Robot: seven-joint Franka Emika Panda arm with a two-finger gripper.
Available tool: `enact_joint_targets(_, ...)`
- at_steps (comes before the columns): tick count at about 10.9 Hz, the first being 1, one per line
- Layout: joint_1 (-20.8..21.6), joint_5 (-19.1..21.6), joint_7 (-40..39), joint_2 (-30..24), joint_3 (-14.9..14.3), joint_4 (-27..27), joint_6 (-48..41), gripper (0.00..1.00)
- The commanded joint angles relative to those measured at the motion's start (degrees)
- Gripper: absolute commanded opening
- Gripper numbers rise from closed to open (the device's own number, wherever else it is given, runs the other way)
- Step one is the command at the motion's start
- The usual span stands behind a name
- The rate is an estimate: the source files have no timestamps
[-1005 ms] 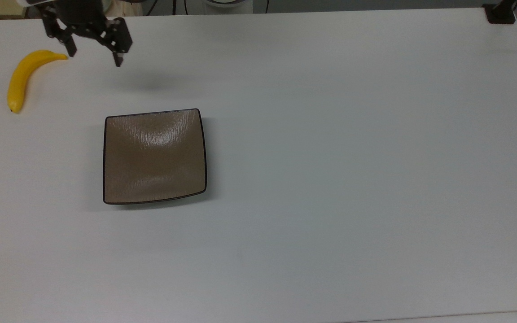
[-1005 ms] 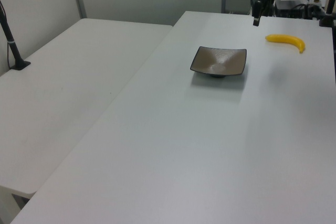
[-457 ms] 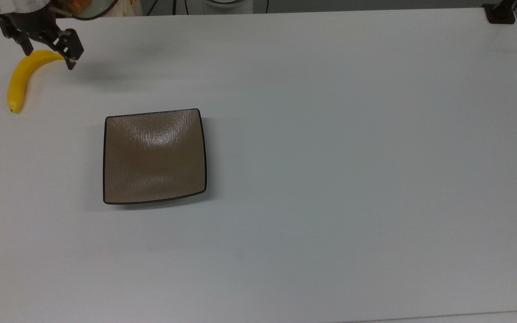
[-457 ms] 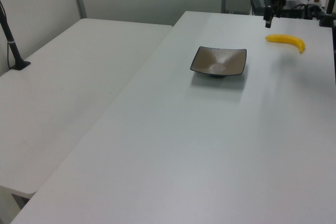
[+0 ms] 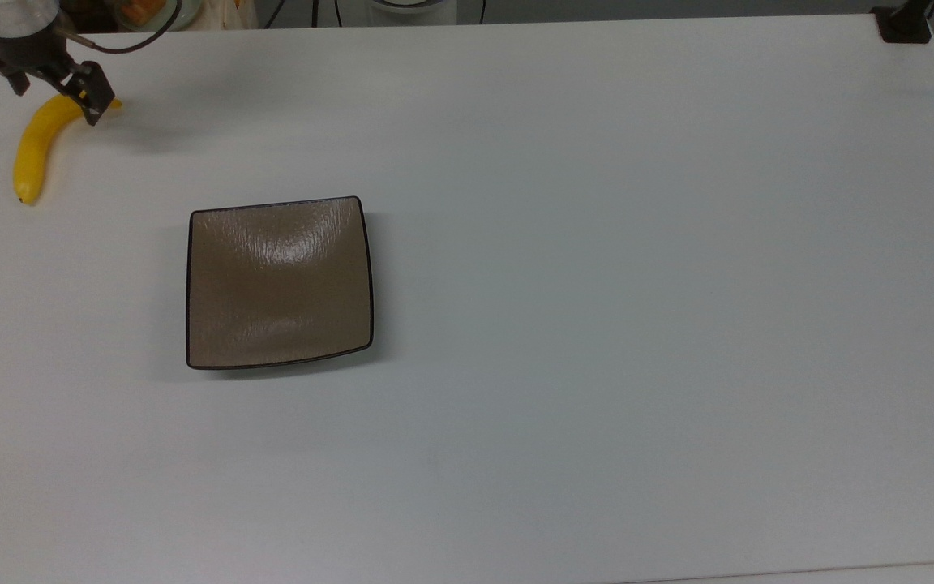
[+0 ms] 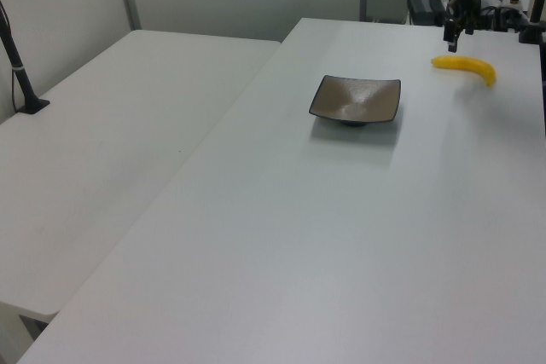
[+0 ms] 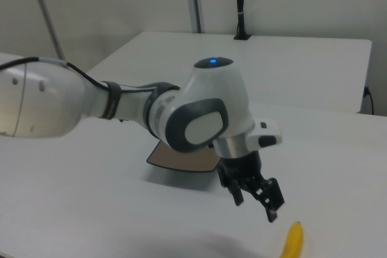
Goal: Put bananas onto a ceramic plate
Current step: 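Lower the gripper onto the banana's middle and close it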
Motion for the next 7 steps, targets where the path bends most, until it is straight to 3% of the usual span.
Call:
enact_joint_targets(1,-3.78,-5.04,-1.73,2.36,0.16,0.07,4.62,1.0)
enact_joint_targets(7,-6.78,-5.59,-3.76,8.15,0.16,0.07,8.4,1.0)
